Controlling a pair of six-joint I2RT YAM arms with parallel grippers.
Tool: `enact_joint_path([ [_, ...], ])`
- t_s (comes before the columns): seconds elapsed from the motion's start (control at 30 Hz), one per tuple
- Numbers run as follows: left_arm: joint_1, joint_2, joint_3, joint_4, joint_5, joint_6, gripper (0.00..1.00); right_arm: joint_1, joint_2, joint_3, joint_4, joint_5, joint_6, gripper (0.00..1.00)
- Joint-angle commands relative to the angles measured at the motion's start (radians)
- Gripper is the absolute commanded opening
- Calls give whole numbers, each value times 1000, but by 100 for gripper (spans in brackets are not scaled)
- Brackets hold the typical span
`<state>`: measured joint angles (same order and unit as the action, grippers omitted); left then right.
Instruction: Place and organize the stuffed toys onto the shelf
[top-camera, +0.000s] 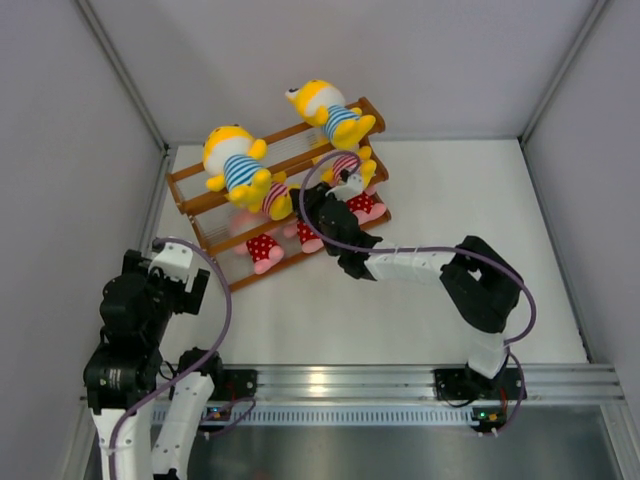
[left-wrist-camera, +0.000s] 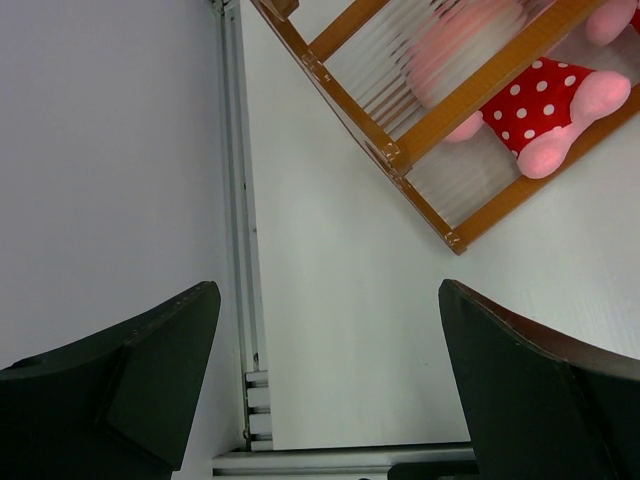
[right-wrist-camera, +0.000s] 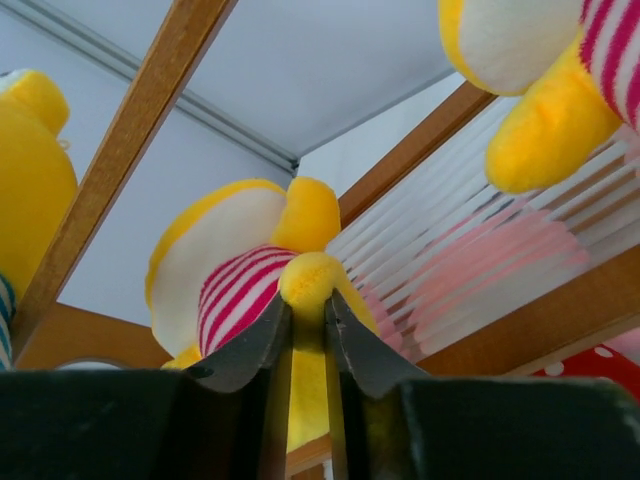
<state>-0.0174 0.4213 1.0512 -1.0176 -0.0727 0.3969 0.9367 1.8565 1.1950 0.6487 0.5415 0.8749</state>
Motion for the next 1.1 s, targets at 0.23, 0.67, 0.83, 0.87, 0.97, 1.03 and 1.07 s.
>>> enact_joint_path([
  [0.23,-23,-36,-13,17,-21,22,97,146,-135,-75,43,308,-56,0],
  [0.67,-23,-44,-7,17,-21,22,97,191,-102,8,-98,328,33,18],
  [0.83,-23,-41,-6,17,-16,20,97,198,-164,-43,-121,334,61,56],
  [0.87,-23,-36,-8,16,-16,19,97,198,-180,-54,-129,333,59,59],
  [0.97,-21,-38,-19,17,-7,16,97,198,-255,-87,-197,322,33,69],
  [1.03,-13,-47,-40,17,-3,0,97,198,-327,-106,-284,269,-17,79],
  [1.07,-12,-50,-51,17,4,0,97,197,-351,-104,-344,241,-37,82],
])
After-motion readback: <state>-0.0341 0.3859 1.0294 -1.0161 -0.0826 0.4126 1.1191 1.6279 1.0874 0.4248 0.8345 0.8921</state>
